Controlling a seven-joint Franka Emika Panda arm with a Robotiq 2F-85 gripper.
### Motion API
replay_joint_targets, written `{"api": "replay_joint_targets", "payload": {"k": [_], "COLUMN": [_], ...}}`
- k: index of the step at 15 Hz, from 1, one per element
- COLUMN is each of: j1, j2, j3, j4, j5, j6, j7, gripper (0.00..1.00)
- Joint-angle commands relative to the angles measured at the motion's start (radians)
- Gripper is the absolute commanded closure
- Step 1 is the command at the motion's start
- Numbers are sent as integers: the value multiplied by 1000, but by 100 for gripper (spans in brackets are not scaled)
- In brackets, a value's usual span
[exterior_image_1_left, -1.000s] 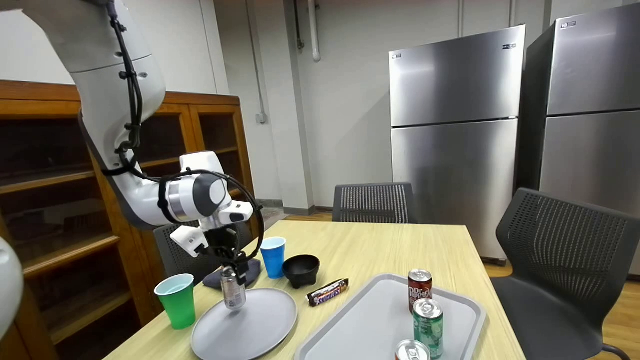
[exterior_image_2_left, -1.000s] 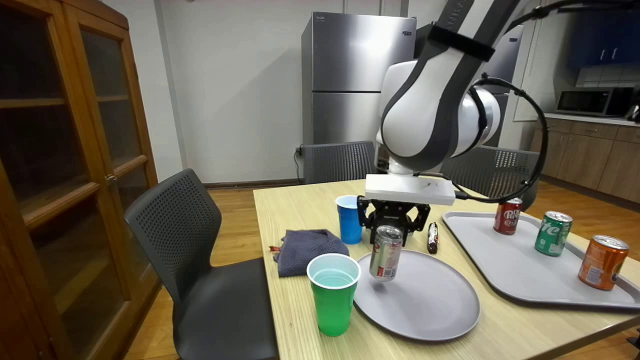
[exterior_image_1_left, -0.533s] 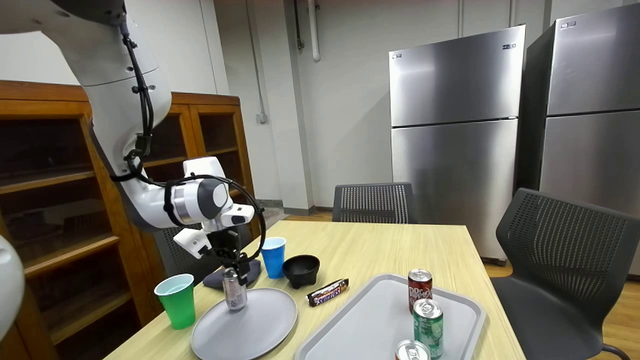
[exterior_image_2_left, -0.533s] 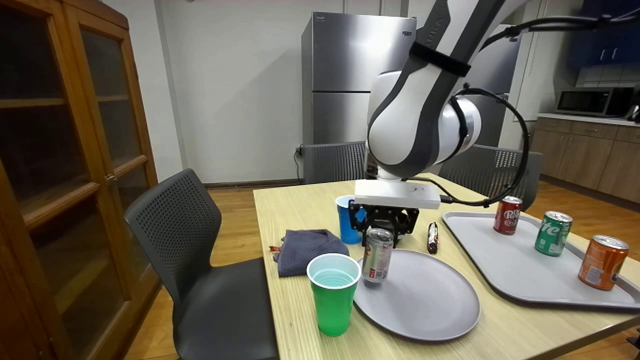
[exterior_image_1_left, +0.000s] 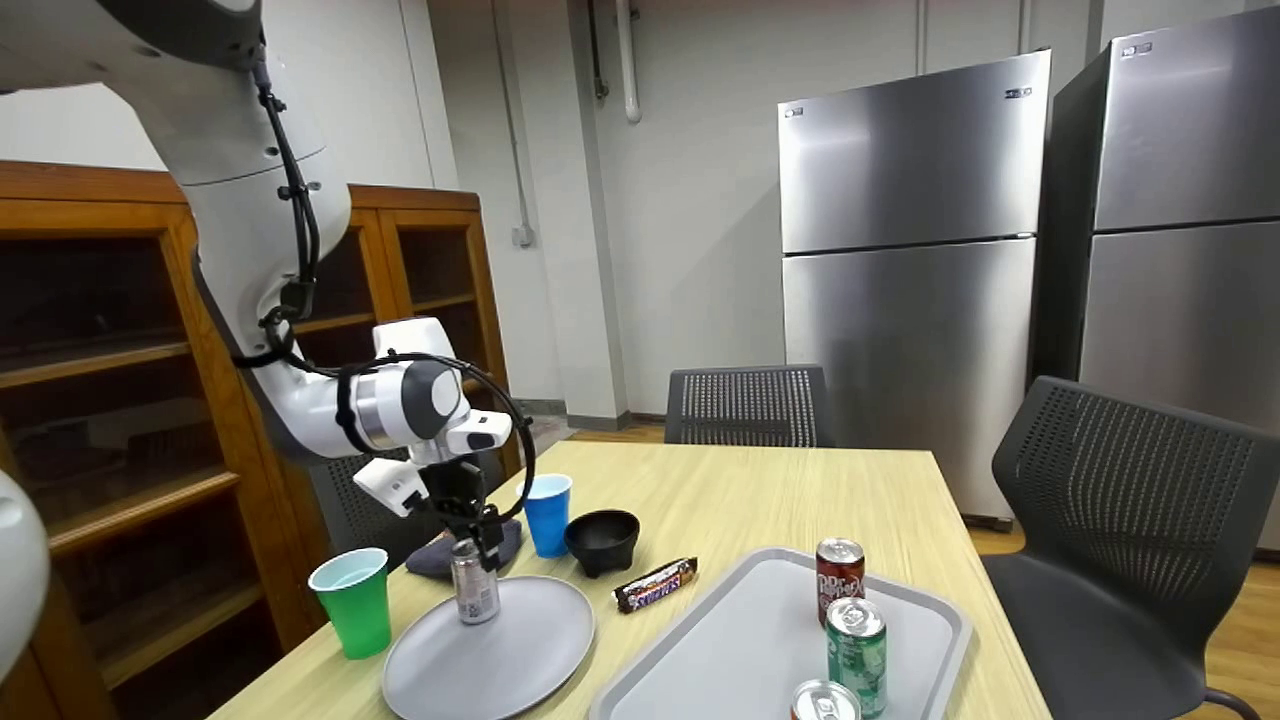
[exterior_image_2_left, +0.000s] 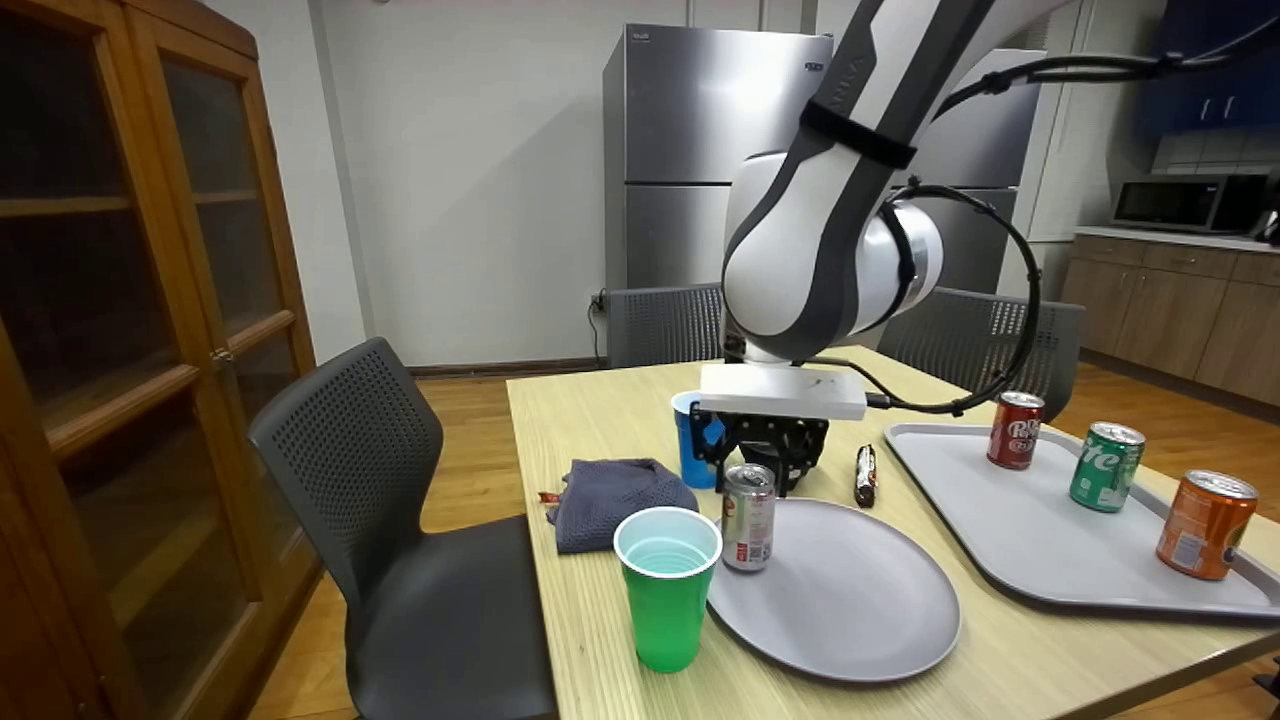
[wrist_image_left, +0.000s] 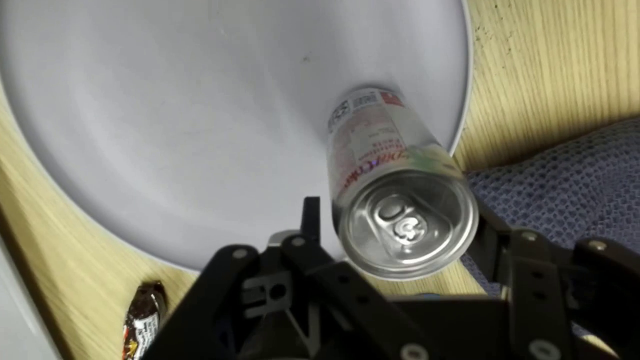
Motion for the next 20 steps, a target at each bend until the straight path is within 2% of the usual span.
{"api": "replay_joint_targets", "payload": {"k": [1,9,15,20], "j1": [-9,-50,-160,-233], "j2": [-25,-113,-196,-245], "j3": [11,-10,5,-10], "j4": [18,-27,-80,-112], "j5": [29,29,77,124], "j6": [-38,-7,-6,-6], "j7": [-31,-44,-149,-250], "gripper": [1,0,0,0]}}
